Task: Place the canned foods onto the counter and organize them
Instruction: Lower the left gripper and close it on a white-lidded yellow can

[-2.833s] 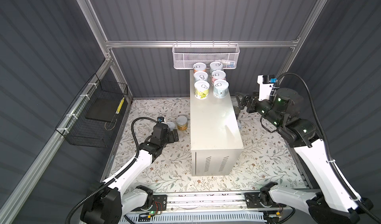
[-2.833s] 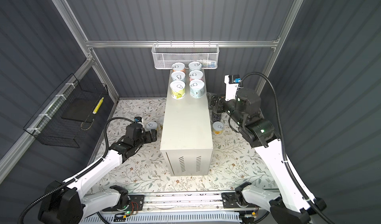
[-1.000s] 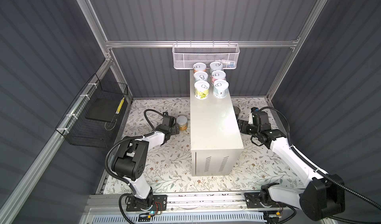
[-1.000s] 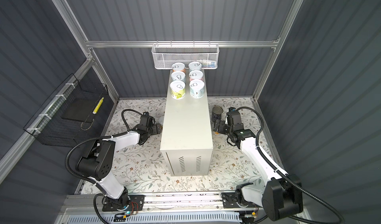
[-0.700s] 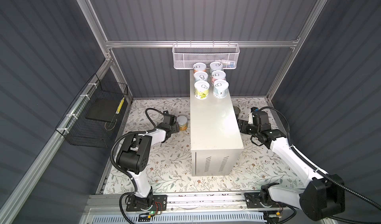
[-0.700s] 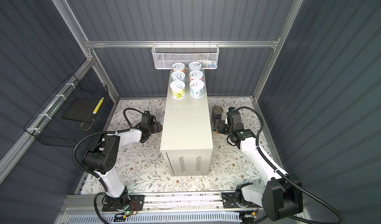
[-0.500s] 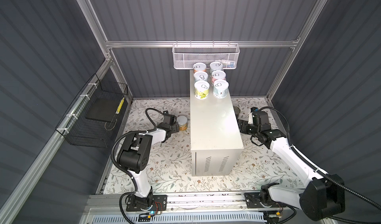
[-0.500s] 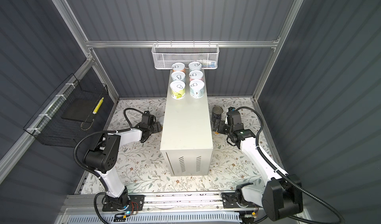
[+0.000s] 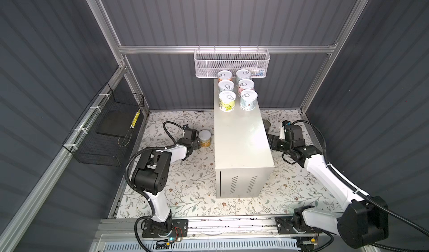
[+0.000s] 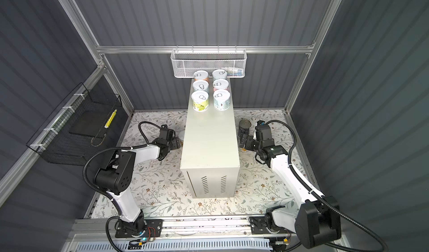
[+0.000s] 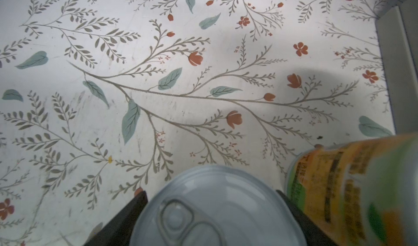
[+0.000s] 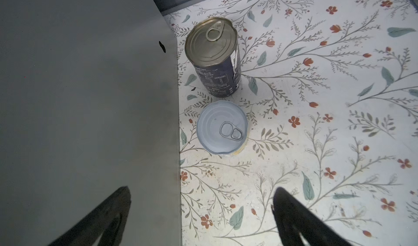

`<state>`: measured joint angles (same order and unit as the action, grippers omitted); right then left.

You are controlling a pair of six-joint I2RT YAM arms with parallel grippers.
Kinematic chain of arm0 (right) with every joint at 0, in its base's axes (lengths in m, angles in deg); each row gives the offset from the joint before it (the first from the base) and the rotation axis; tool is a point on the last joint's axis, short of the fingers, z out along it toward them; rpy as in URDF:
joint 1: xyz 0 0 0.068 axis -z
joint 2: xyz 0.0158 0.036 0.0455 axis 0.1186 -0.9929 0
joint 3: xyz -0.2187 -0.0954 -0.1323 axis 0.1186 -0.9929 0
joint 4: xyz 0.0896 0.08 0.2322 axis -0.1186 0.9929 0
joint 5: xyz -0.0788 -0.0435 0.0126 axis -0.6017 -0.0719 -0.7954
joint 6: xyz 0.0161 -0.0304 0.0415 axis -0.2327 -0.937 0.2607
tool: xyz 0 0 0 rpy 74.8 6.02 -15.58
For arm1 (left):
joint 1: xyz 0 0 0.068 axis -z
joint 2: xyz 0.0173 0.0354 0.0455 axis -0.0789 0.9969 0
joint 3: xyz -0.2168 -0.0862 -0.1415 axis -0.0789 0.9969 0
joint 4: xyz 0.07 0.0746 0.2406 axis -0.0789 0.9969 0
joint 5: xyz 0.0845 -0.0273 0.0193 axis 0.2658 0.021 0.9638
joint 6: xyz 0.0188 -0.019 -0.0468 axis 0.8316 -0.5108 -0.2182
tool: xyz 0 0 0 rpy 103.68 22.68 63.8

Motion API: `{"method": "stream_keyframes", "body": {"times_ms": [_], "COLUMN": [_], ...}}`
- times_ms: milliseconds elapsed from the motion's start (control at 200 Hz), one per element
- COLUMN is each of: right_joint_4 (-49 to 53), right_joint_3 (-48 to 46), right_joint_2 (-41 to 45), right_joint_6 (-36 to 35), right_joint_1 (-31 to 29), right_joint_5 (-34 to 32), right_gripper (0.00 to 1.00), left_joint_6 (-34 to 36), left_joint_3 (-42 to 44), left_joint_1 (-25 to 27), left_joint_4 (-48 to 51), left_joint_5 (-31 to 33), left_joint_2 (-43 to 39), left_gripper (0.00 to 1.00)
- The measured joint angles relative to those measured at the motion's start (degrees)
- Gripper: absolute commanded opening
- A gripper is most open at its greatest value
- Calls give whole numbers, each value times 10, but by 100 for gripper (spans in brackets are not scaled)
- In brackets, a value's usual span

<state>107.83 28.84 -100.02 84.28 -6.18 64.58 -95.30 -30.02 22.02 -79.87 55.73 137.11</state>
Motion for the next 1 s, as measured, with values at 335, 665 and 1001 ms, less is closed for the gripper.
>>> {"method": "stream_keyframes", "body": {"times_ms": [335, 665, 1001], "right_joint_4": [0, -2, -2], "right_joint_3": [0, 0, 0], "right_joint_2": [0, -1, -4], "right_joint_6": [0, 0, 0], "right_joint_1": [0, 0, 0], "right_joint_5": [0, 2, 12], "right_gripper": [99, 99, 99], "left_joint_6": [-2, -6, 1], "left_joint_3": [-7, -7, -12], "left_joint_1": [-5, -5, -5], "left_joint_4": [5, 9, 42], "left_joint_5": [-12, -22, -31], "left_joint_2": [24, 32, 19], "left_gripper": [89, 38, 0]}}
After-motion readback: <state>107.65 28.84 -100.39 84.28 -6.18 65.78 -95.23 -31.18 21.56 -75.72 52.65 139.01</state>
